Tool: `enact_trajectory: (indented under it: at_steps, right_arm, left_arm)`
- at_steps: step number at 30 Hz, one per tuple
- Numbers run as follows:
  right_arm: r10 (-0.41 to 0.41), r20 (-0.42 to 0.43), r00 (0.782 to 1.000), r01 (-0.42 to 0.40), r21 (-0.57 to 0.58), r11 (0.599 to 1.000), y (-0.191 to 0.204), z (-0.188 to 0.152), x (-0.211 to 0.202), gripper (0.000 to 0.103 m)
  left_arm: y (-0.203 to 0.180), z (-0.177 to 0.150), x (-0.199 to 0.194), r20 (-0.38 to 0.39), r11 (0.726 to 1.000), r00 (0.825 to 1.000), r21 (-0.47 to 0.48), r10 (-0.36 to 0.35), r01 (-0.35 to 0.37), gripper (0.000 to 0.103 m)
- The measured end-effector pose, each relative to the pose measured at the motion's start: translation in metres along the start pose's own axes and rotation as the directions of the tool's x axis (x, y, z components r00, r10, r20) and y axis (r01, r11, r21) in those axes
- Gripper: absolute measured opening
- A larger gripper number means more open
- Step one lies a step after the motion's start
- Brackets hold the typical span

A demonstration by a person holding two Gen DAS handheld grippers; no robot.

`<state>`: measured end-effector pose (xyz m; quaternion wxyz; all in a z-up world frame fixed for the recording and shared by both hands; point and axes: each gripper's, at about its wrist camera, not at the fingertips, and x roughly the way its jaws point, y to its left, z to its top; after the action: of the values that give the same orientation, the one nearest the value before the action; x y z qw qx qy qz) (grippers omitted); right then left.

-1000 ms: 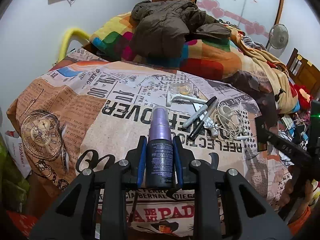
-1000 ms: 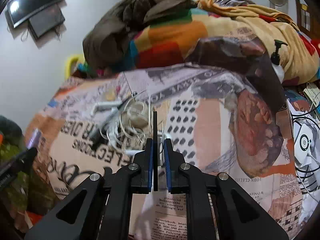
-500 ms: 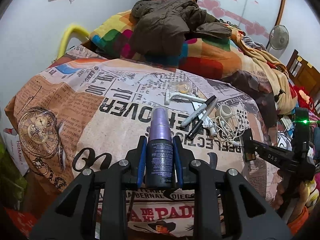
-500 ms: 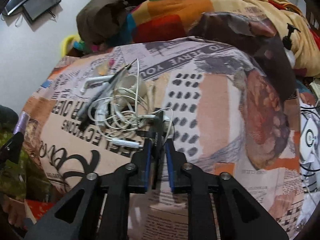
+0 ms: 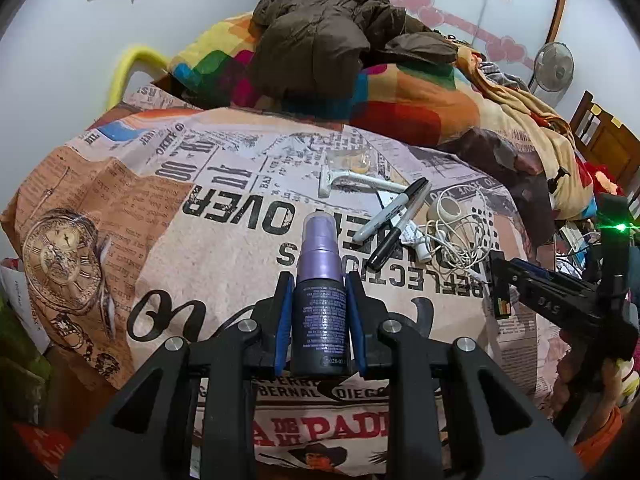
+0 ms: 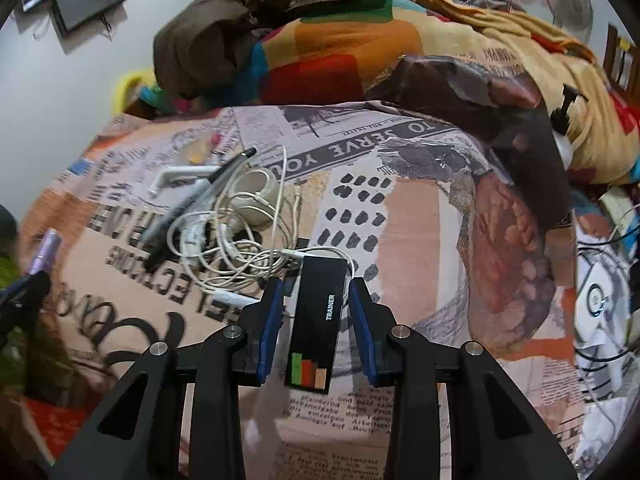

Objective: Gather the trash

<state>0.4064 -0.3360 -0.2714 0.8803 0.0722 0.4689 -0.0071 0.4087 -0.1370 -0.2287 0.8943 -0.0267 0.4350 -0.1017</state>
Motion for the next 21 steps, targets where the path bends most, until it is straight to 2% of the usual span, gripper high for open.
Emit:
enact_trajectory:
  at_steps: [6,8,15,21]
  right_arm:
    - [-0.028,-0.006,1.000,0.028,0.029,0.999,-0.008,0.004,0.013,0.030]
    - [-0.036,0.005,0.999,0.036,0.032,0.999,-0.010,0.008,0.013,0.026]
    - [-0.011,0.080,0.997,0.004,0.087,0.996,-0.017,0.009,-0.012,0.024]
    - [0.047,0.155,0.987,-0.067,0.129,0.989,-0.017,0.014,-0.042,0.022]
  left_arm:
    - [0.001,-0.003,0.007,-0.011,1.000,1.000,-0.005,0.001,-0.001,0.025]
    - [0.002,-0.004,0.008,-0.014,1.000,1.000,-0.008,0.000,0.000,0.025]
    - [0.008,-0.004,0.002,-0.008,1.000,1.000,-0.026,-0.001,0.001,0.025]
    - [0.016,-0.002,-0.027,0.025,0.999,1.000,-0.031,0.011,-0.010,0.025]
